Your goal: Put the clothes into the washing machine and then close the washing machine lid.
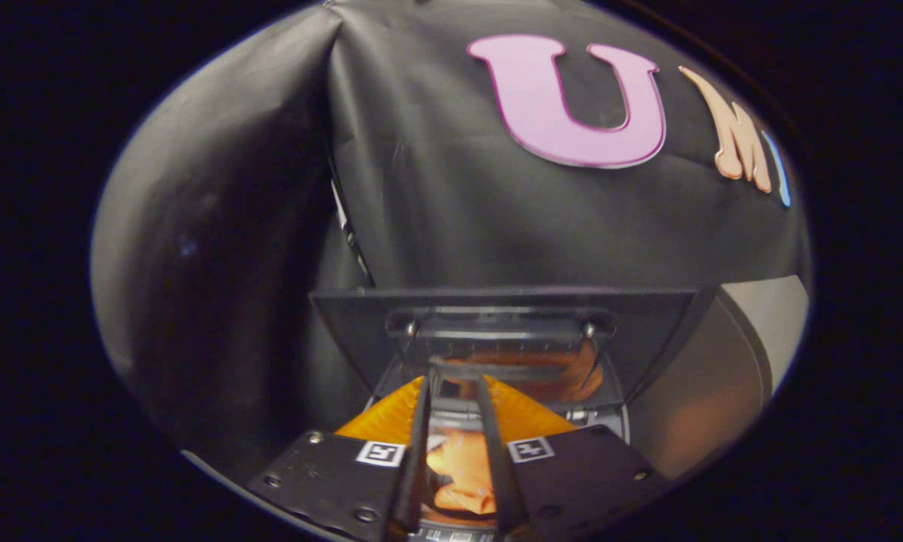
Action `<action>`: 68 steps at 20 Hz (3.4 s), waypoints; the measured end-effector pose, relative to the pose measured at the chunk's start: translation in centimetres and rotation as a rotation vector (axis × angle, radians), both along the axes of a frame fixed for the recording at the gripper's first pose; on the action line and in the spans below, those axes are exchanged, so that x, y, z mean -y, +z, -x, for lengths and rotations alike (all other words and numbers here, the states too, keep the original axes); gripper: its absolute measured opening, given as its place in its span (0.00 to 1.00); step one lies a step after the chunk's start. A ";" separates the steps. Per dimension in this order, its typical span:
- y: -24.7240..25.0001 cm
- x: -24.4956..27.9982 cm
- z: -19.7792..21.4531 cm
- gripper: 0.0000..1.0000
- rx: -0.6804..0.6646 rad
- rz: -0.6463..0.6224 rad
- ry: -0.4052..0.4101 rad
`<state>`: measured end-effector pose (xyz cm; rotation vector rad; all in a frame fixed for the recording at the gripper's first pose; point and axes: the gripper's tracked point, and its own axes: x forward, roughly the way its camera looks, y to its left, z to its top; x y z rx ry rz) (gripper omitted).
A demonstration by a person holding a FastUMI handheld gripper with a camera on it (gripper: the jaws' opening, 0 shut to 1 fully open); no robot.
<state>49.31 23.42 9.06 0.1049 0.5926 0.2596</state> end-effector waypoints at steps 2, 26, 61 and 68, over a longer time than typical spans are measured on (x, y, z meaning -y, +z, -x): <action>1.3 -0.1 -1.3 0.58 0.049 -0.023 -0.009; 2.0 1.3 -5.4 0.98 0.063 0.119 -0.133; -2.4 6.2 24.2 0.95 0.259 -0.089 -0.042; -2.6 11.7 31.5 0.97 0.288 -0.145 -0.090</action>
